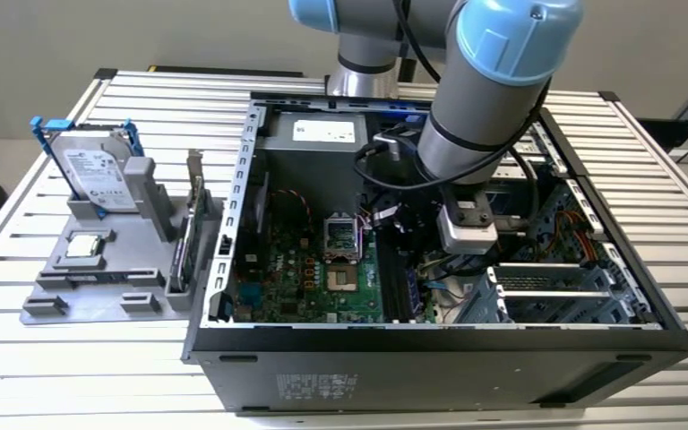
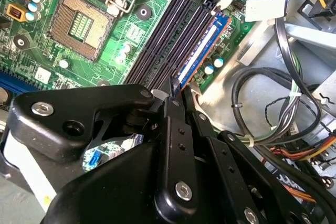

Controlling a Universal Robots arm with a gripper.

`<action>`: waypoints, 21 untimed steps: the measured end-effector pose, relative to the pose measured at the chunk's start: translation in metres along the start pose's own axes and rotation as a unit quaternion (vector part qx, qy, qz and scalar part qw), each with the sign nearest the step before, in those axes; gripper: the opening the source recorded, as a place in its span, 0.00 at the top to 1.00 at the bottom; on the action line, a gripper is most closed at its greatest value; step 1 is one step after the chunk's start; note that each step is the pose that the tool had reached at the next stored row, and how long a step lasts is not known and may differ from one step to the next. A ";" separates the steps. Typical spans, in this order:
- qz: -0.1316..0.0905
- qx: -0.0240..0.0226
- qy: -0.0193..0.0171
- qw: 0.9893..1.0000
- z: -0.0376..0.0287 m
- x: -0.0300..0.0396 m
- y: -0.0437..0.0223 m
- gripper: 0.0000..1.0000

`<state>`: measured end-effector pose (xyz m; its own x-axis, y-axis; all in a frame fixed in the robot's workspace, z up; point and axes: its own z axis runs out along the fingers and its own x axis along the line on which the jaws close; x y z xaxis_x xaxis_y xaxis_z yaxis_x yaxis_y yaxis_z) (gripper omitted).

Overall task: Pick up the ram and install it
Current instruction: 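Insert the ram into the slot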

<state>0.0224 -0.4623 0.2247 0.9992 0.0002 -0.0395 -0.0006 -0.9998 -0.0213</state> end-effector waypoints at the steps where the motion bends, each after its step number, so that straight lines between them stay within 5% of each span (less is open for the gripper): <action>1: 0.000 0.000 0.000 1.000 0.0000 0.0000 0.0000 1.00; 21: 0.007 0.005 0.000 1.000 0.0024 -0.0022 -0.0001 1.00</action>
<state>0.0201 -0.4622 0.2223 0.9991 -0.0136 -0.0396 -0.0148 -0.9994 -0.0308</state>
